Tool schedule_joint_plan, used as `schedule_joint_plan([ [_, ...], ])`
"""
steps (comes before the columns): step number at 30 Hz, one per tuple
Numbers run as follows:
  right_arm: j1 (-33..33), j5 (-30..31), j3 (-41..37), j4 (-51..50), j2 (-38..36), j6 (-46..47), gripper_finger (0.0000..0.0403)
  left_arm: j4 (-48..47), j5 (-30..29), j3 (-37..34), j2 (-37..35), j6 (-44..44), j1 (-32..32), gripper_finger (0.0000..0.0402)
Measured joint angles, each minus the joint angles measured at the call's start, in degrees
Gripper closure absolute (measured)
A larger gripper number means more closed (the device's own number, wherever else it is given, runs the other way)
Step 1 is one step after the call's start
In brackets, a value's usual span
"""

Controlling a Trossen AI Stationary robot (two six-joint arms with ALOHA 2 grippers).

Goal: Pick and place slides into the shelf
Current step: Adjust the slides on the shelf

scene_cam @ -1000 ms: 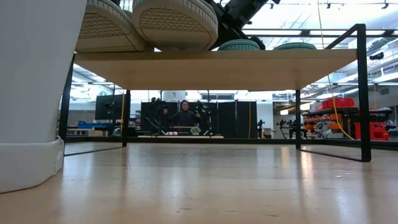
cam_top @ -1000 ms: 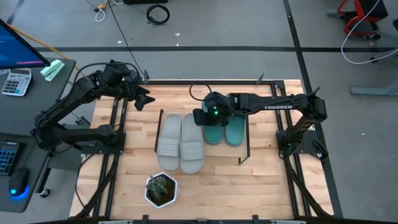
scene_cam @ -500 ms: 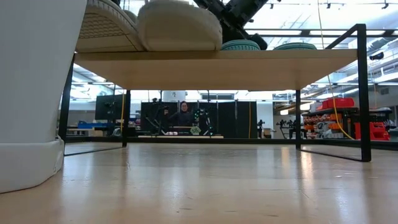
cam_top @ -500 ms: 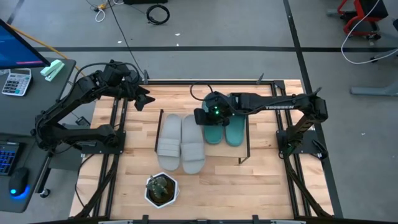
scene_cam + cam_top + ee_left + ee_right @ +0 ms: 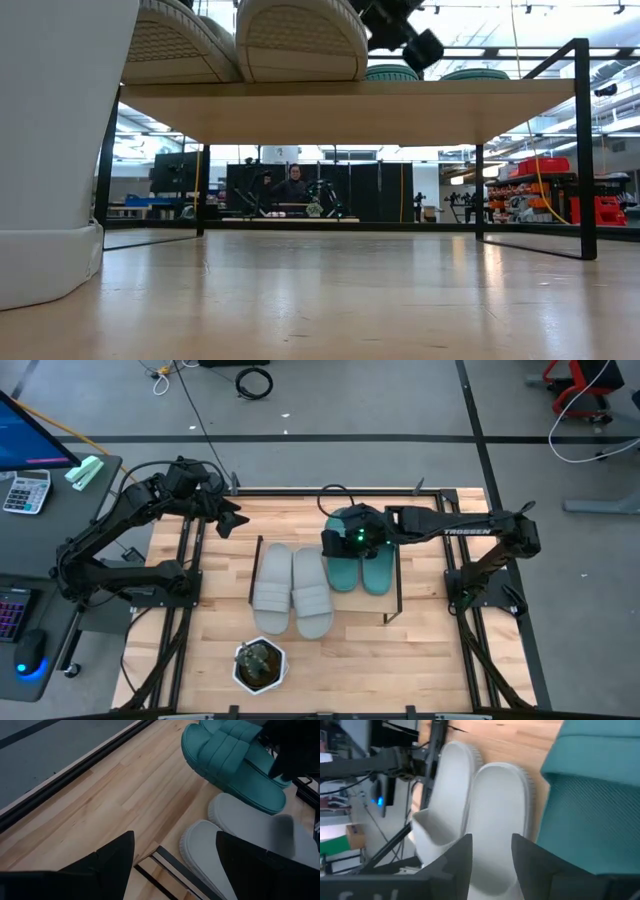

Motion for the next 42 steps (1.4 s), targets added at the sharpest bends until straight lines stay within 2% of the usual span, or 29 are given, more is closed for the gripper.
schedule_joint_plan([
  [8,0.23,6.37,0.04,-7.8,-6.56,-4.49,0.0261,0.12,0.88,0.0,0.01,-0.8,0.0,0.0116],
  [15,1.58,6.14,0.04,-8.39,-9.32,-9.92,0.026,1.27,7.14,0.0,0.02,-0.22,-0.23,0.0116],
  [20,4.51,5.15,0.04,-9.29,-8.83,-12.77,0.026,1.3,8.32,-0.01,0.71,0.96,-3.18,0.0116],
  [36,10.37,5.43,0.04,-11.27,-9.13,-16.84,0.0271,3.78,8.2,0.0,9.05,1.92,-14.85,0.0116],
  [42,12.51,12.53,0.04,-14.41,-10.72,-18.28,0.0284,5.21,4.36,0.0,9.4,2.08,-18.56,0.0116],
])
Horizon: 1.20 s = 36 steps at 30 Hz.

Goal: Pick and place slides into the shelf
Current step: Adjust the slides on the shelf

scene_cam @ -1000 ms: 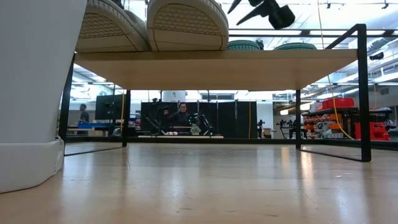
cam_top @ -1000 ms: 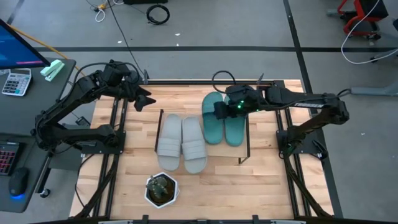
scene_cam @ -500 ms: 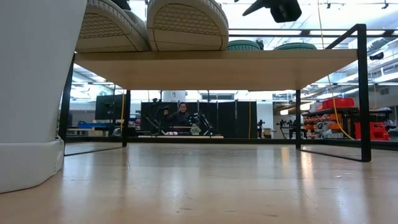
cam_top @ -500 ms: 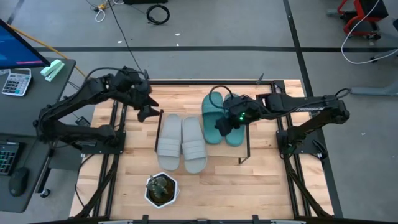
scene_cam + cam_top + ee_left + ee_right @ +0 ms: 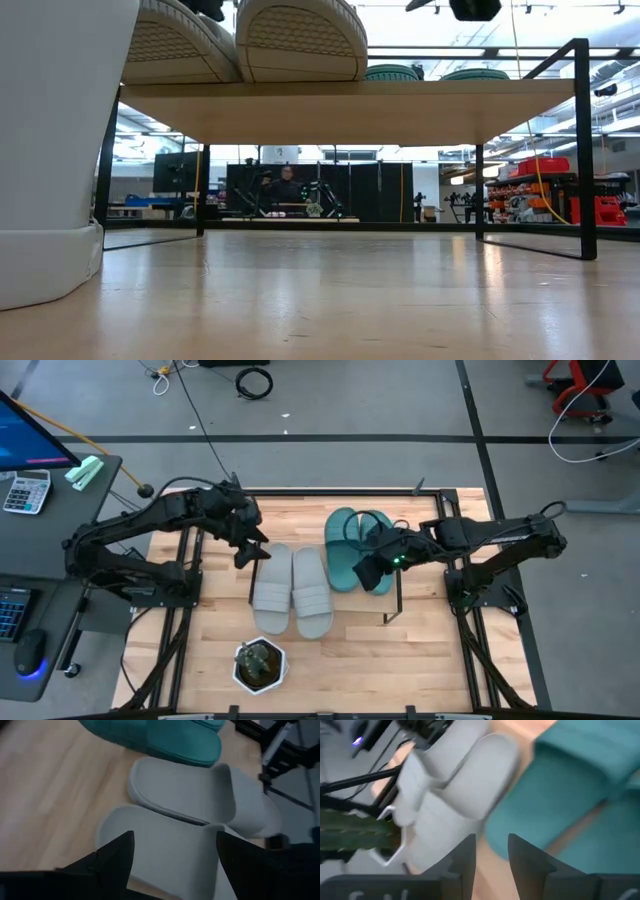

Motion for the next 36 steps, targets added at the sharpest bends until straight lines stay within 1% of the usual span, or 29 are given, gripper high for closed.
schedule_joint_plan([
  [5,0.18,6.91,0.0,-7.5,-2.6,-0.17,0.0306,4.85,-7.68,0.02,-0.56,-4.58,-2.79,0.0116],
  [8,0.09,10.14,0.0,-11.18,-4.45,-0.14,0.0323,8.31,-10.51,0.02,-0.52,-8.47,-4.49,0.0116],
  [11,0.11,11.55,0.0,-13.43,-6.48,-0.01,0.0338,11.66,-12.75,0.02,-0.38,-12.6,-6.67,0.0116],
  [14,0.16,11.89,0.0,-16.62,-8.61,0.32,0.035,13.78,-15.32,0.02,-0.37,-14.95,-8.88,0.0116],
  [18,0.01,16.3,0.0,-21.08,-10.29,2.76,0.0363,15.01,-20.48,0.02,-0.35,-17.05,-10.4,0.0116],
  [20,-1.01,17.79,0.0,-21.05,-10.51,2.45,0.0369,15.81,-22.42,0.02,-0.35,-18.33,-10.35,0.0116],
  [27,-5.37,17.28,-0.04,-19.39,-8.6,-1.92,0.0394,18.56,-25.65,0.02,-0.31,-20.95,-10.25,0.0116],
  [31,-8.7,17.02,-0.04,-19.29,-7.08,-3.84,0.0399,20.59,-29.45,0.0,1.25,-20.67,-9.52,0.0116],
  [33,-10.74,16.9,-0.04,-19.23,-6.38,-3.89,0.0398,22.86,-29.74,0.02,2.31,-21.0,-8.52,0.0116],
  [36,-13.9,14.92,-0.04,-17.91,-5.56,-4.07,0.0399,23.93,-29.64,0.02,4.07,-22.63,-6.89,0.0116],
])
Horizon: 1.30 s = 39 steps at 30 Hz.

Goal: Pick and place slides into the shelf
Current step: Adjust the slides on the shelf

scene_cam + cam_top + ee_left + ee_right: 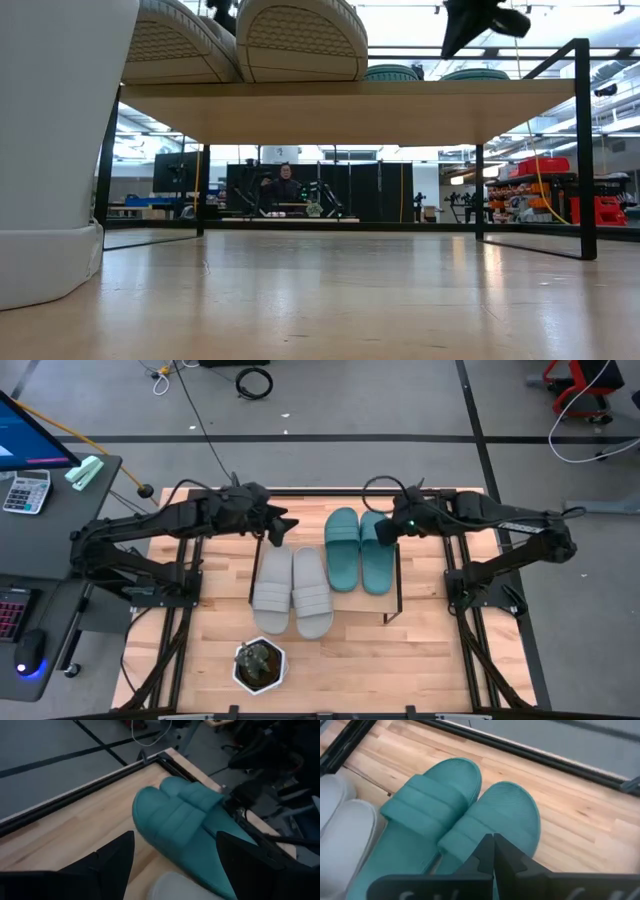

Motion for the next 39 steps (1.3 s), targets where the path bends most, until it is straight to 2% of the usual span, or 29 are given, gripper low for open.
schedule_joint_plan([
  [7,-6.66,-4.06,-0.02,4.89,1.63,-1.07,0.0399,2.62,2.58,-0.02,3.2,-5.75,4.18,0.0116],
  [16,-12.13,-4.33,-0.02,7.42,1.94,-4.11,0.04,2.93,2.65,0.05,2.0,-3.75,5.99,0.0116],
  [22,-16.48,-5.3,-0.02,7.71,3.33,-5.33,0.04,-0.94,4.19,0.0,0.9,-1.84,5.99,0.0116],
  [32,-22.45,-15.34,-0.02,13.93,11.55,-9.67,0.0401,-6.83,5.55,-0.02,-0.78,-0.81,5.09,0.0116],
  [39,-25.25,-18.64,-0.02,14.14,16.59,-11.06,0.0401,-11.21,7.24,0.02,-2.78,-0.73,2.01,0.0116],
])
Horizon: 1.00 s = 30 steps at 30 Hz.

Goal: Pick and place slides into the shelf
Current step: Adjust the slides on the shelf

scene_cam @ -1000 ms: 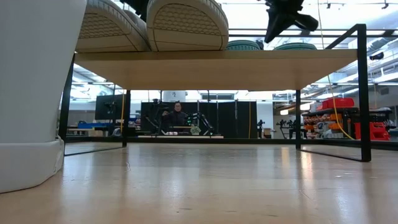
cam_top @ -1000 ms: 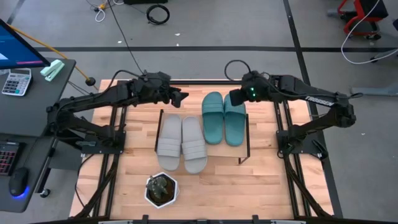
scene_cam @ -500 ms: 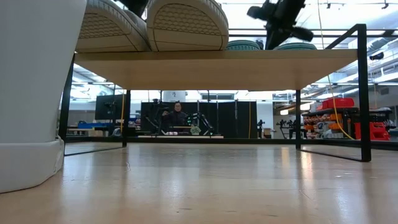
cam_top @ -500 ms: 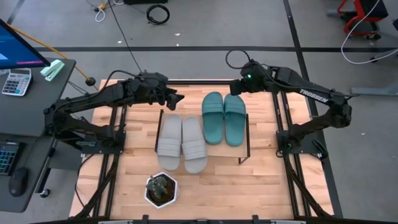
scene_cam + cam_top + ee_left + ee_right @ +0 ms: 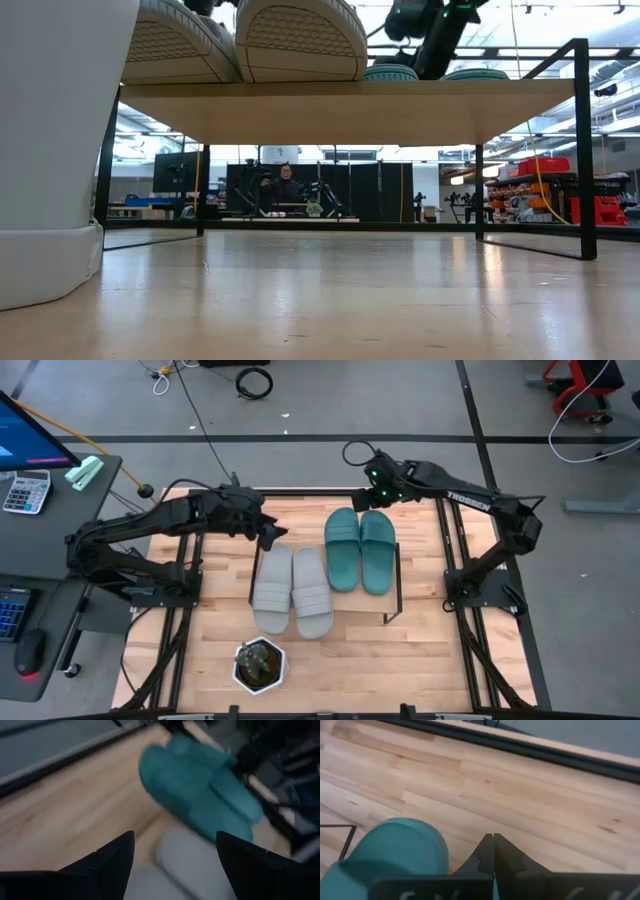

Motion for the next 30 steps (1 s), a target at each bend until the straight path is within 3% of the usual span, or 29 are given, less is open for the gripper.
schedule_joint_plan([
  [18,0.43,-7.25,0.02,-4.56,-0.46,1.39,0.0403,-2.55,0.69,-0.02,-5.14,0.95,-2.48,0.0116],
  [25,0.5,1.17,0.04,-4.04,-0.53,1.52,0.0403,-2.47,0.49,-0.02,-5.16,1.39,-2.48,0.0116],
  [30,-0.3,-0.61,0.09,-4.13,1.78,1.51,0.0403,-2.47,0.47,-0.02,-5.14,1.42,-2.48,0.0116],
])
